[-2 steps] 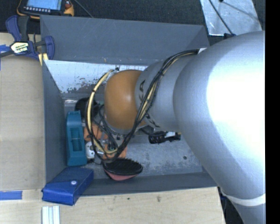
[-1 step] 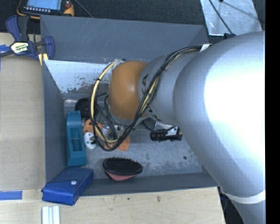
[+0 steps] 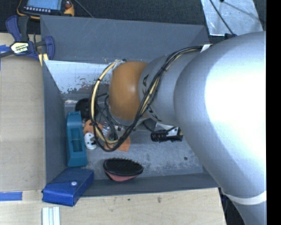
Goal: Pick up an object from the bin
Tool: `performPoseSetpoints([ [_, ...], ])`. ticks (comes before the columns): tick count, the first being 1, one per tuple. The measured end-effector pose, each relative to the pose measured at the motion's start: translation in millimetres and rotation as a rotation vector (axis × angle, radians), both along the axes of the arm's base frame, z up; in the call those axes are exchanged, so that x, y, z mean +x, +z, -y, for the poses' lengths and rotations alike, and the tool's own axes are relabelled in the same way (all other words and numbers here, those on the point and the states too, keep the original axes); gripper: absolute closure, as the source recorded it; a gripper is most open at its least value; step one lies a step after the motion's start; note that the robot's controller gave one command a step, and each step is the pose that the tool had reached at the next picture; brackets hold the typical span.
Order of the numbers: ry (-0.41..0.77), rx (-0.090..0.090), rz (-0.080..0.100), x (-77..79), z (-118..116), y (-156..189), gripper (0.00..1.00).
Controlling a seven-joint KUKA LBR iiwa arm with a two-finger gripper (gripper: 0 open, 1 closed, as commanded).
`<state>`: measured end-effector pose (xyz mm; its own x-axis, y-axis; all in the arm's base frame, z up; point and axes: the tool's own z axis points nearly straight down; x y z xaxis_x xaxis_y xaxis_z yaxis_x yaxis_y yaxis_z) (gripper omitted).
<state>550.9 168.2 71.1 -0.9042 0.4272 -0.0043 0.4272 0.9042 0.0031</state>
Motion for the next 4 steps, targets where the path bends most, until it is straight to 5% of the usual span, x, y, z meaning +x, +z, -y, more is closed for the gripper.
performPoseSetpoints([
  [4, 0.0, 0.0, -0.002, -0.3, 1, 39, 1.0],
])
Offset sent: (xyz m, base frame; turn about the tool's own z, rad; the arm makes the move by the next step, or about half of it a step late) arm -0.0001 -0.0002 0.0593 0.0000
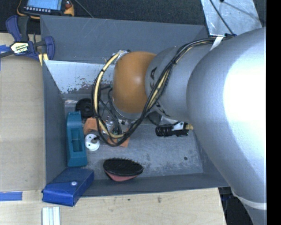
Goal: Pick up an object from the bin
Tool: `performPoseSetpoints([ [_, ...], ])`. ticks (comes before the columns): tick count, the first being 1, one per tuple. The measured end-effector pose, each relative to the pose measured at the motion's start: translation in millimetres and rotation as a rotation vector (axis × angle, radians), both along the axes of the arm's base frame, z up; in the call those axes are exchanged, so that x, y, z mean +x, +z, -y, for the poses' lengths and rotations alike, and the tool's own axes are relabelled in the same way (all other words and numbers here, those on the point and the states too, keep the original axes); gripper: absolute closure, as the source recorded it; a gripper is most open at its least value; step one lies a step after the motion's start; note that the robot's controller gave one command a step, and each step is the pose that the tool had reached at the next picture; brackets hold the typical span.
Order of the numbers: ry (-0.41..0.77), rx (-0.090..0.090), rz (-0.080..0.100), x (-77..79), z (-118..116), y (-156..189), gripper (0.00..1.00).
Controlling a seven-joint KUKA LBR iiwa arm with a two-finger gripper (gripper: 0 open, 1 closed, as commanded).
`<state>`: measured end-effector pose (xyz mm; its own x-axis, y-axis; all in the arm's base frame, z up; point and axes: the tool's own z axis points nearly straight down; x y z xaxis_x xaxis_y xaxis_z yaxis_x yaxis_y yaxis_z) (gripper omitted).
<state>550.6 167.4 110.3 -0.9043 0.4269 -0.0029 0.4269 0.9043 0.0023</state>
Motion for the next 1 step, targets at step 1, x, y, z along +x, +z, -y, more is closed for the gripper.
performPoseSetpoints([
  [1, 0.0, 0.0, -0.001, -0.2, 0.2, 8.9, 1.0],
])
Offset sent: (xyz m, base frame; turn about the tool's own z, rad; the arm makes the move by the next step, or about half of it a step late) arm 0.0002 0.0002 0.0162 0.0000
